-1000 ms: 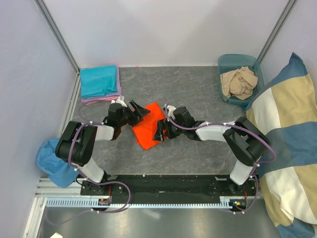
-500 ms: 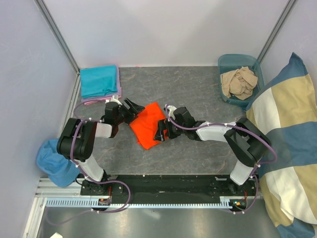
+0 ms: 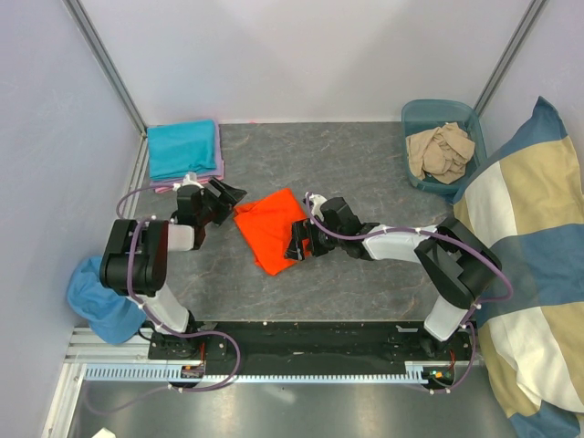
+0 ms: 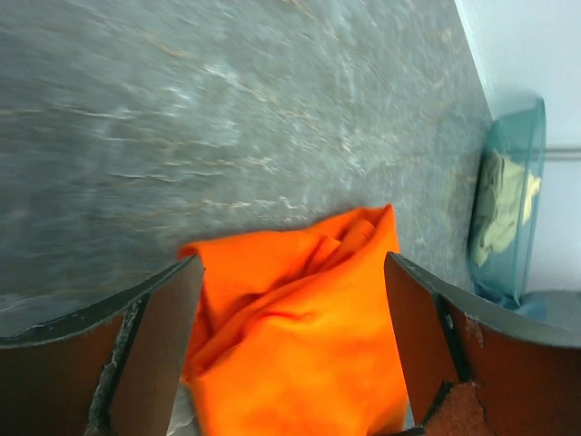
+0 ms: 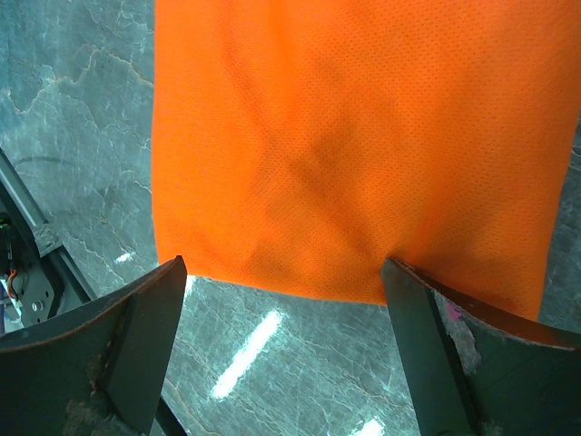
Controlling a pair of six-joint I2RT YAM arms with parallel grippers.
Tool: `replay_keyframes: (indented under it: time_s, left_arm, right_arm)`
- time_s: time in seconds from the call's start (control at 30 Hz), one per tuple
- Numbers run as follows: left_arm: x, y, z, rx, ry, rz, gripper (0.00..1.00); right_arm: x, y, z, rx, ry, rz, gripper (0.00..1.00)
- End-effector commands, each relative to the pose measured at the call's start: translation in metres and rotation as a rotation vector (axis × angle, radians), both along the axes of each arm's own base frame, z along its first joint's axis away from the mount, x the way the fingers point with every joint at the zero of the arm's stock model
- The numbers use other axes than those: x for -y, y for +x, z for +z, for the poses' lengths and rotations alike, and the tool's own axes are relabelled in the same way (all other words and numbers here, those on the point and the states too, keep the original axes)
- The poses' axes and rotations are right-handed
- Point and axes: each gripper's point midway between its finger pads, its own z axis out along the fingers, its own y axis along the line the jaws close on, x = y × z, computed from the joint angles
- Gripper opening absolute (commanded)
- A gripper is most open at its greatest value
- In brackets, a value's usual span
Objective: Fold and stack the t-shirts
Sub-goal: Smooth out wrinkles on the folded tshirt
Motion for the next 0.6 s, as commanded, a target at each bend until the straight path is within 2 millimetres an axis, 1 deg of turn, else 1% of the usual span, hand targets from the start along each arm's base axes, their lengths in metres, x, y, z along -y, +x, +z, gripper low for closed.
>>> replay_keyframes:
  time_s: [0.0,0.03,0.07,0.13,0.17,0.2,0.23,0.27,0.33,0.37,0.4,0.43,0.47,0.5,0.53,0.57]
  left_arm:
    - [-0.008,0.013,0.058,0.143,0.036,0.004,0.88]
    - [-0.008,0.009,0.063,0.142,0.035,0.002,0.89]
    - [-0.007,0.005,0.082,0.178,0.033,0.0,0.89]
    - [-0.008,-0.003,0.092,0.179,0.049,-0.005,0.92]
    - [-0.008,-0.012,0.096,0.151,0.058,-0.004,0.95]
    - [-0.009,-0.018,0.096,0.135,0.069,-0.008,1.0]
    - [-0.01,-0.024,0.097,0.121,0.077,-0.009,1.0]
    - [-0.009,-0.036,0.096,0.101,0.082,-0.019,1.0]
    - [-0.007,-0.05,0.095,0.102,0.09,-0.043,1.0]
    - [-0.004,-0.063,0.083,0.073,0.092,-0.058,1.0]
    - [-0.003,-0.072,0.085,0.08,0.096,-0.068,1.0]
    - [-0.001,-0.084,0.071,0.048,0.098,-0.079,1.0]
    - [-0.001,-0.091,0.064,0.036,0.106,-0.082,1.0]
    - [0.0,-0.098,0.061,0.032,0.11,-0.083,1.0]
    - [-0.001,-0.108,0.045,-0.005,0.112,-0.084,1.0]
    - [-0.001,-0.113,0.039,-0.021,0.114,-0.078,1.0]
  right_arm:
    - [0.017,-0.013,-0.018,-0.047,-0.076,-0.004,0.98]
    - [0.017,-0.013,-0.018,-0.045,-0.075,-0.006,0.98]
    - [0.016,-0.013,-0.018,-0.044,-0.074,-0.004,0.98]
    - [0.014,-0.012,-0.017,-0.041,-0.067,-0.003,0.98]
    - [0.014,-0.012,-0.017,-0.043,-0.064,-0.003,0.98]
    - [0.012,-0.012,-0.016,-0.046,-0.057,0.002,0.98]
    - [0.01,-0.01,-0.015,-0.043,-0.051,-0.001,0.98]
    - [0.009,-0.01,-0.014,-0.046,-0.045,0.0,0.98]
    - [0.004,-0.009,-0.009,-0.044,-0.027,0.009,0.98]
    - [0.003,-0.008,-0.006,-0.043,-0.02,0.009,0.98]
    - [-0.001,-0.007,-0.001,-0.036,-0.009,0.013,0.98]
    - [-0.002,-0.006,0.002,-0.032,-0.006,0.013,0.98]
    - [-0.004,-0.008,0.004,-0.03,-0.006,0.022,0.98]
    - [-0.008,-0.006,0.013,-0.016,0.008,0.024,0.98]
    - [-0.009,-0.007,0.016,-0.021,0.004,0.027,0.98]
    - [-0.011,-0.007,0.021,-0.013,0.008,0.03,0.98]
